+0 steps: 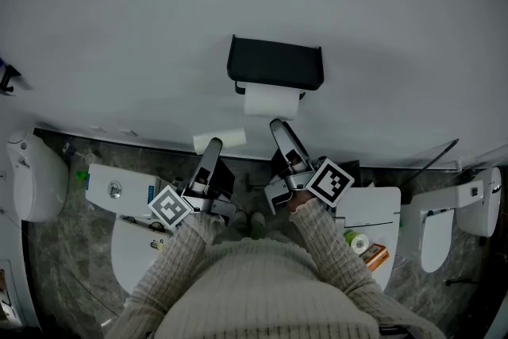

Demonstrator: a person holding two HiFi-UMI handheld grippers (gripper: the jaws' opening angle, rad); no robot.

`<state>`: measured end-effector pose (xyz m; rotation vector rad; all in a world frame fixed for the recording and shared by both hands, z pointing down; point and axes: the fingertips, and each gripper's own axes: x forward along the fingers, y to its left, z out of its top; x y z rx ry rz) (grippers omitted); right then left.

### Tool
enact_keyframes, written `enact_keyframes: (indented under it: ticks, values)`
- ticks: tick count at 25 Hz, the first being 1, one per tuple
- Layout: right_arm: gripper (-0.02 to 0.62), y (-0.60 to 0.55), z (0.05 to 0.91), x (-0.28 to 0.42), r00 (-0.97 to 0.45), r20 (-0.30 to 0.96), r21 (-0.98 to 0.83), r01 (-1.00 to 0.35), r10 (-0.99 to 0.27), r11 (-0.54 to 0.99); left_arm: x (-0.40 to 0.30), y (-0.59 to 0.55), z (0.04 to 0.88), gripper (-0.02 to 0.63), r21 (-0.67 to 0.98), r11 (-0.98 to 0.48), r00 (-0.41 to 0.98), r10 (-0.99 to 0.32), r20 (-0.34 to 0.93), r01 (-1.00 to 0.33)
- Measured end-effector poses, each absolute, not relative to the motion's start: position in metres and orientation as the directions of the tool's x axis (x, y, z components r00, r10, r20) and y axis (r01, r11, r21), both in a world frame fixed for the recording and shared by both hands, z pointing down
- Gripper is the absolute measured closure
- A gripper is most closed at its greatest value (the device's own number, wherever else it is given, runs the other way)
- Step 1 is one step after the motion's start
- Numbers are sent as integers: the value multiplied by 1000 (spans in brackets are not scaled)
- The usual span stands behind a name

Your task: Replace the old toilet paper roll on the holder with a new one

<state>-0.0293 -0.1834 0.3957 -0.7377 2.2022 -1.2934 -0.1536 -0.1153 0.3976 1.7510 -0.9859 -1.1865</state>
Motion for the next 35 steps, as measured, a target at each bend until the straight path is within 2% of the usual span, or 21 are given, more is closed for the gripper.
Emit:
enact_keyframes:
  ticks: [7,13,20,35]
  values:
    - [351,-154,401,-15,-766,-81,-839,-294,-638,458,-118,-107,403,446,903,-399,373,-872,-318,-162]
    - [451,-134,398,-3,-781,-97,-797,-310,-617,518,-96,-103,402,446,896,-413,451,-839,-306,-160]
    - [594,-122,405,5,-782,-82,-785,-331,-618,523,-94,-99,405,446,896,-416,484,-823,-298,-156]
    - [595,-115,395,0,-810,-70,-751,-341,-582,565,-91,-99,395,446,888,-434,498,-810,-310,-152]
